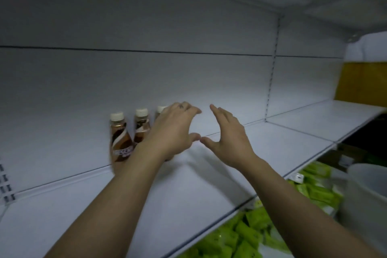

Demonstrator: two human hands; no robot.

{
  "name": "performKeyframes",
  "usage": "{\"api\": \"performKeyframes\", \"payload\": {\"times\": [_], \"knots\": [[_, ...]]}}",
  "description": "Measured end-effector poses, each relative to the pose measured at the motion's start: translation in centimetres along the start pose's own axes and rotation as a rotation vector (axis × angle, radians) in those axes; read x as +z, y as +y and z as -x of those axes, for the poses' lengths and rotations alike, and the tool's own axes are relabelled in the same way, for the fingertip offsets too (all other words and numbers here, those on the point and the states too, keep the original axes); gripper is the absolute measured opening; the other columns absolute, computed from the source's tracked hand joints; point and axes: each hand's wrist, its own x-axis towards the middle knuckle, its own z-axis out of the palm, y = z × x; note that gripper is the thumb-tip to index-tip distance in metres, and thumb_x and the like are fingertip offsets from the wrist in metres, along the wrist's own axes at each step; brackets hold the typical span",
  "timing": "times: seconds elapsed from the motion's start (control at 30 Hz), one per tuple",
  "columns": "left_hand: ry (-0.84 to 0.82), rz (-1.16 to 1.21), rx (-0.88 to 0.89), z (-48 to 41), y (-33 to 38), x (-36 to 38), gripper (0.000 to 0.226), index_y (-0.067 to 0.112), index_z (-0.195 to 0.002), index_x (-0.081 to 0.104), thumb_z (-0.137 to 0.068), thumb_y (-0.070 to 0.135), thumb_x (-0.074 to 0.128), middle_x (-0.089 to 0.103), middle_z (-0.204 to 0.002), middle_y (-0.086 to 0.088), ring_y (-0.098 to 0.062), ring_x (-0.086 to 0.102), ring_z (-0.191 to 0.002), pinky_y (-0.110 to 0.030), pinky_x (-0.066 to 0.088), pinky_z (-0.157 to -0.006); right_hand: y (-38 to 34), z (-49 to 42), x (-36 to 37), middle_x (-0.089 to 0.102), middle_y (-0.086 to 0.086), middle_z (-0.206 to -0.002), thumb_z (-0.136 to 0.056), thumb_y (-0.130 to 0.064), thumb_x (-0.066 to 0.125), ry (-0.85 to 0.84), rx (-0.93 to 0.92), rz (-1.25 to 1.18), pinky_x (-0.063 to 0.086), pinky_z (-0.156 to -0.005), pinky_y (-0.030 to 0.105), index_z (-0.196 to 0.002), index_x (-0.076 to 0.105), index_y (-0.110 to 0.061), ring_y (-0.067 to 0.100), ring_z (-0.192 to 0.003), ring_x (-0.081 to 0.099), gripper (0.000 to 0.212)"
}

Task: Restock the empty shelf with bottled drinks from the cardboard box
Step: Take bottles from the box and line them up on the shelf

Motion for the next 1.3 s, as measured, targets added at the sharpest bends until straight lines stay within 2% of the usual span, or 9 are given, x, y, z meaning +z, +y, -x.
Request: {"api": "performKeyframes", "payload": {"times": [0.2, 0.37, 0.53, 0.73, 0.9, 1.07, 1.17, 1.23, 1.3], "knots": [[-0.055, 0.284, 0.216, -1.0, 11.9, 5.4, 0.064, 0.029, -0.143, 0.040, -0.086, 0.042, 0.066, 0.044, -0.143, 0.007, -0.014, 0.039, -0.131, -0.035, 0.039, -0.105, 8.5, 8.2, -7.1, 0.024, 0.002, -0.160, -0.083, -0.059, 0.062, 0.039, 0.187, 0.194, 0.022, -0.118, 0.043, -0.154, 0.020, -0.029, 0.018, -0.148, 0.019, 0.088], [-0.242, 0.506, 0.354, 0.3, 22.5, 13.0, 0.067, 0.023, -0.141, 0.044, -0.082, 0.037, 0.072, 0.049, -0.139, 0.000, -0.019, 0.047, -0.127, -0.038, 0.041, -0.102, 16.1, 17.4, -12.0, 0.027, 0.008, -0.158, -0.080, -0.045, 0.072, -0.028, 0.480, 0.362, 0.026, -0.115, 0.041, -0.153, 0.024, -0.025, 0.027, -0.144, 0.028, 0.089], [-0.468, 0.503, 0.477, 2.8, 31.0, 20.3, 0.071, 0.020, -0.140, 0.045, -0.080, 0.048, 0.070, 0.049, -0.141, -0.003, -0.024, 0.046, -0.128, -0.041, 0.044, -0.099, 21.4, 27.5, -13.9, 0.031, 0.003, -0.157, -0.081, -0.051, 0.068, -0.174, 0.857, 0.481, 0.031, -0.112, 0.046, -0.152, 0.024, -0.027, 0.026, -0.141, 0.033, 0.087], [-0.737, 0.471, 0.619, 6.3, 38.9, 27.6, 0.071, 0.021, -0.137, 0.047, -0.077, 0.054, 0.068, 0.050, -0.137, -0.003, -0.025, 0.045, -0.127, -0.042, 0.044, -0.099, 25.3, 37.9, -13.6, 0.037, 0.006, -0.152, -0.081, -0.049, 0.068, -0.331, 1.232, 0.459, 0.037, -0.109, 0.049, -0.150, 0.029, -0.027, 0.029, -0.135, 0.039, 0.082], [-0.951, 0.434, 0.601, 8.8, 43.3, 34.2, 0.068, 0.017, -0.137, 0.047, -0.080, 0.044, 0.072, 0.050, -0.136, -0.006, -0.025, 0.049, -0.123, -0.040, 0.045, -0.099, 29.9, 43.7, -11.1, 0.050, 0.009, -0.135, -0.081, -0.049, 0.065, -0.469, 1.389, 0.352, 0.047, -0.098, 0.045, -0.139, 0.042, -0.023, 0.029, -0.117, 0.052, 0.068], [-1.166, 0.384, 0.567, 11.1, 46.0, 42.0, 0.052, 0.017, -0.124, 0.057, -0.079, 0.040, 0.072, 0.059, -0.122, -0.004, -0.024, 0.057, -0.110, -0.032, 0.048, -0.088, 35.6, 47.9, -6.3, 0.042, 0.013, -0.143, -0.085, -0.044, 0.062, -0.567, 1.510, 0.136, 0.040, -0.107, 0.045, -0.144, 0.037, -0.022, 0.030, -0.128, 0.045, 0.067], [-1.289, 0.369, 0.508, 13.1, 46.9, 47.6, 0.060, 0.022, -0.121, 0.058, -0.071, 0.049, 0.074, 0.063, -0.119, 0.000, -0.019, 0.060, -0.103, -0.034, 0.051, -0.089, 38.7, 50.8, -2.5, 0.034, 0.015, -0.152, -0.086, -0.046, 0.057, -0.665, 1.574, 0.035, 0.032, -0.113, 0.047, -0.149, 0.029, -0.019, 0.032, -0.136, 0.038, 0.074], [-1.355, 0.337, 0.466, 14.7, 47.3, 51.6, 0.060, 0.018, -0.125, 0.055, -0.072, 0.037, 0.076, 0.063, -0.120, -0.004, -0.022, 0.060, -0.107, -0.036, 0.050, -0.091, 40.6, 53.0, -0.2, 0.039, 0.014, -0.148, -0.088, -0.044, 0.056, -0.701, 1.614, -0.010, 0.033, -0.112, 0.046, -0.150, 0.027, -0.013, 0.032, -0.135, 0.038, 0.076], [-1.412, 0.344, 0.431, 16.1, 47.9, 54.5, 0.070, 0.017, -0.136, 0.048, -0.073, 0.029, 0.077, 0.058, -0.128, -0.006, -0.024, 0.055, -0.116, -0.040, 0.046, -0.099, 42.3, 55.0, 1.9, 0.045, 0.014, -0.143, -0.088, -0.035, 0.062, -0.689, 1.671, -0.040, 0.039, -0.107, 0.045, -0.148, 0.030, -0.012, 0.031, -0.130, 0.044, 0.072]]}}
